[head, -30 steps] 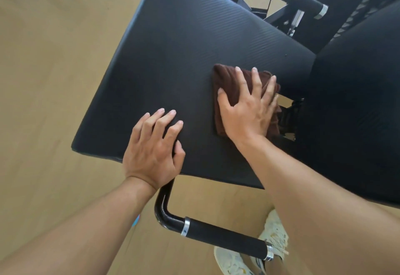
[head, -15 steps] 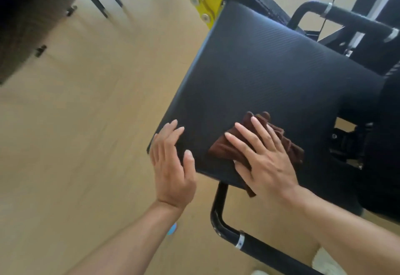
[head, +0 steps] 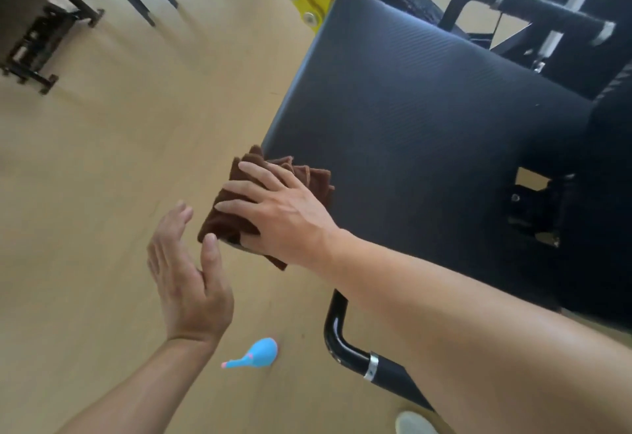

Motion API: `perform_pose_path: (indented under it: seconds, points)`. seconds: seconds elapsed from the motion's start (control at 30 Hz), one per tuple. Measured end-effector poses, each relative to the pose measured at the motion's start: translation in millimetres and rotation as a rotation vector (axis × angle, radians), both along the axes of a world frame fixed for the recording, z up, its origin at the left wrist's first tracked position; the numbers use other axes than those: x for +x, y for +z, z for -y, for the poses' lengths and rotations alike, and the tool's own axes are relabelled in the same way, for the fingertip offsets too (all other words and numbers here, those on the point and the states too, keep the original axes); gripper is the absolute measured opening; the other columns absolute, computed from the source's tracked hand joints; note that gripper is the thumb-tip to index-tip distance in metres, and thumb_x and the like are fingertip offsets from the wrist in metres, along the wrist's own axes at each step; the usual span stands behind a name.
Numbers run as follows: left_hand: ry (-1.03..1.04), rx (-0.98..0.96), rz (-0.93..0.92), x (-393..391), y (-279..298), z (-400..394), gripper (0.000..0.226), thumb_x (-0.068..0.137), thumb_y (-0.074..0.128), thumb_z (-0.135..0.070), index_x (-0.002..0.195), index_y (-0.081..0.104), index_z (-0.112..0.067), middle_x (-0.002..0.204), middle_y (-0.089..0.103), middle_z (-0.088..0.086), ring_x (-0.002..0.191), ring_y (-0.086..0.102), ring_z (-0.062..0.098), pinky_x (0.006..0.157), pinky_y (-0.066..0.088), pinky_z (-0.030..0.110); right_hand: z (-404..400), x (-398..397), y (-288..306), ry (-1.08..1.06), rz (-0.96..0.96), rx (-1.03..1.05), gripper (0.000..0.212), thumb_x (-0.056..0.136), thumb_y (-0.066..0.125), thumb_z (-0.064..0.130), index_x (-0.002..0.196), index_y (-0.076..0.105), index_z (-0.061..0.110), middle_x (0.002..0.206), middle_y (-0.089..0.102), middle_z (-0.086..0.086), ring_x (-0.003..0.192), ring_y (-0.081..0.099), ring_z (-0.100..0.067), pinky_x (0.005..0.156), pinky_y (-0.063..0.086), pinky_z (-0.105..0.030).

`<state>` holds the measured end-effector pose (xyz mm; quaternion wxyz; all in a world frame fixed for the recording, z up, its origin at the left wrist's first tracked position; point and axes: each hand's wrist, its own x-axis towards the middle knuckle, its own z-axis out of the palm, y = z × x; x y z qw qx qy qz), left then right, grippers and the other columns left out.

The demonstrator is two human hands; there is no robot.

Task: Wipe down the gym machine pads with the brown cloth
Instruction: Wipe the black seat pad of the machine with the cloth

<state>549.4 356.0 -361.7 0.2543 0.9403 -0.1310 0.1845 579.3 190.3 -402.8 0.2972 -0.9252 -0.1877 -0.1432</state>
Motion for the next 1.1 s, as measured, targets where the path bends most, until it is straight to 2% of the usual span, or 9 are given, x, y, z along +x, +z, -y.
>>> perform_pose_path:
  seconds: [0.07,0.17,0.33,0.47,0.53,0.67,0.83,0.97,1.1]
  points:
    - [-0.123,0.054,0.006,1,2,18,0.044,0.099,0.043,-0.019,0.135,0.047,0.006,0.142,0.05,0.026,0.132,0.045,0.041,0.113,0.031,0.045,27,-23,-9,-0.147,-0.057,0.058,0.05,0.09,0.069,0.038,0.139,0.061,0.032,0.154,0.05,0.004,0.153,0.026,-0.028,0.126,0.015,-0.045]
    - [-0.362,0.143,0.025,4,0,55,0.043,0.098,0.046,-0.017,0.132,0.048,0.01,0.141,0.049,0.03,0.134,0.044,0.046,0.112,0.033,0.057,71,-72,-28,-0.367,-0.149,0.077,0.053,0.092,0.068,0.034,0.143,0.057,0.032,0.159,0.044,0.004,0.156,0.021,-0.028,0.128,0.005,-0.041]
    - [-0.625,0.238,-0.03,1,-24,127,0.045,0.1,0.047,-0.029,0.133,0.053,0.001,0.146,0.052,0.019,0.145,0.037,0.035,0.122,0.024,0.05,124,-169,-68,-0.738,-0.305,0.113,0.062,0.09,0.07,0.024,0.148,0.05,0.033,0.163,0.037,0.007,0.157,0.015,-0.022,0.127,0.0,-0.034]
    - [-0.669,0.278,-0.083,15,-37,176,0.042,0.1,0.047,-0.033,0.133,0.054,-0.007,0.148,0.052,0.013,0.148,0.034,0.03,0.123,0.022,0.049,119,-225,-83,-1.019,-0.446,0.188,0.073,0.093,0.068,0.017,0.155,0.034,0.035,0.169,0.014,0.016,0.158,-0.003,-0.014,0.122,0.008,-0.038]
    - [-0.608,0.329,-0.073,33,-39,190,0.042,0.1,0.046,-0.034,0.133,0.053,-0.009,0.148,0.052,0.012,0.149,0.033,0.029,0.124,0.018,0.047,110,-227,-86,-1.1,-0.457,0.247,0.074,0.094,0.067,0.016,0.156,0.032,0.036,0.169,0.011,0.018,0.158,-0.003,-0.012,0.122,0.012,-0.042]
    - [-0.399,0.435,-0.11,49,-45,188,0.046,0.099,0.04,-0.036,0.137,0.049,-0.01,0.151,0.049,0.01,0.151,0.029,0.027,0.126,0.013,0.046,105,-214,-91,-1.185,-0.386,0.39,0.067,0.09,0.065,0.013,0.149,0.043,0.037,0.164,0.027,0.018,0.158,0.009,-0.01,0.122,0.021,-0.049]
    - [-0.367,0.538,-0.078,44,-53,189,0.055,0.1,0.039,-0.034,0.148,0.039,-0.007,0.157,0.042,0.012,0.151,0.029,0.027,0.125,0.018,0.047,113,-164,-83,-1.253,-0.314,0.441,0.054,0.089,0.058,0.014,0.142,0.054,0.025,0.156,0.045,0.006,0.155,0.021,-0.022,0.123,0.022,-0.052]
    - [-0.347,0.641,-0.079,45,-55,190,0.063,0.101,0.034,-0.036,0.155,0.031,-0.005,0.163,0.032,0.012,0.154,0.022,0.025,0.125,0.019,0.049,131,-105,-65,-1.122,-0.238,0.393,0.051,0.093,0.047,0.025,0.143,0.055,0.022,0.155,0.047,0.001,0.156,0.021,-0.024,0.126,0.018,-0.047]
    - [-0.348,0.706,-0.089,47,-56,190,0.062,0.102,0.032,-0.038,0.155,0.031,-0.005,0.164,0.029,0.013,0.155,0.021,0.026,0.124,0.021,0.051,172,-26,-49,-0.912,-0.225,0.327,0.052,0.095,0.054,0.026,0.147,0.05,0.025,0.158,0.043,0.0,0.157,0.015,-0.024,0.127,0.006,-0.042]
